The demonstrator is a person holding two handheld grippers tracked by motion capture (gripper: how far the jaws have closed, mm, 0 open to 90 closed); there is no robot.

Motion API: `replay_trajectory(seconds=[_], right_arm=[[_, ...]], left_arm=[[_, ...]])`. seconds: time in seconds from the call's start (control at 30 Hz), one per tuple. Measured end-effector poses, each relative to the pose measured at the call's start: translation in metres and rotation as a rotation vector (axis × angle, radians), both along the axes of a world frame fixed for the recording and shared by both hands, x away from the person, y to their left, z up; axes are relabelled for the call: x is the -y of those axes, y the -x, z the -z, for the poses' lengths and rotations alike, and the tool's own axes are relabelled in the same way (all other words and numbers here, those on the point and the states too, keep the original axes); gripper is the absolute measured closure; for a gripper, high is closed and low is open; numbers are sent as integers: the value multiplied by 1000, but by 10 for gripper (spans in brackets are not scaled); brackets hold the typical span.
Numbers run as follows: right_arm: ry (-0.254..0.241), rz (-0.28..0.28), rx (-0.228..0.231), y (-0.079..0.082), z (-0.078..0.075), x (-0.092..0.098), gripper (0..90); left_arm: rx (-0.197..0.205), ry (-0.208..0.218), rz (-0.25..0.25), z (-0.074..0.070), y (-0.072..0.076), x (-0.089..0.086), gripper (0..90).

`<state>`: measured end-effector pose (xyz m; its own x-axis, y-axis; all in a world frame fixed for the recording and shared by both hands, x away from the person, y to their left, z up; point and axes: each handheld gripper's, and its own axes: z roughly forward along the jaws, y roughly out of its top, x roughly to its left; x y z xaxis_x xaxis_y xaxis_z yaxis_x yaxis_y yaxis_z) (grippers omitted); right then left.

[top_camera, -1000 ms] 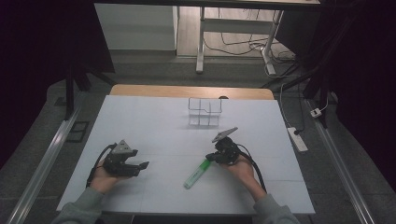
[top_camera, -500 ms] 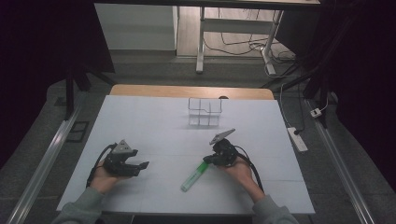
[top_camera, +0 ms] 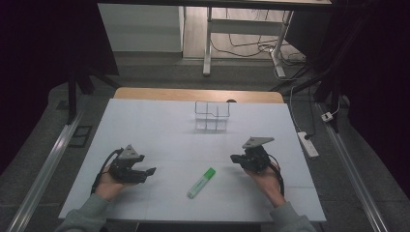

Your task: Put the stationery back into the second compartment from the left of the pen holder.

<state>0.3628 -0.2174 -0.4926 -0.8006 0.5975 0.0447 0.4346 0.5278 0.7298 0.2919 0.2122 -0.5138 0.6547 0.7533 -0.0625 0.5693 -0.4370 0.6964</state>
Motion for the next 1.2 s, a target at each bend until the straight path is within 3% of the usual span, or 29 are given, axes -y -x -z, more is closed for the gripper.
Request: replay_trajectory(seconds=[0.23, 0.37, 0.63, 0.83, 1.2], right_arm=[[-4, 66, 63, 23, 2, 39, 543], [-18, 93, 83, 31, 4, 59, 432], [-61, 104, 79, 32, 6, 73, 384], [-57, 109, 77, 30, 7, 74, 375], [-57, 111, 72, 29, 8, 76, 372]], left_arm=[[7, -4, 17, -1, 1, 6, 296], [3, -16, 45, -1, 1, 11, 296], [-21, -28, 94, -5, -1, 28, 295], [-26, -23, 118, -12, -3, 44, 293], [-85, -71, 212, -20, -16, 102, 256]])
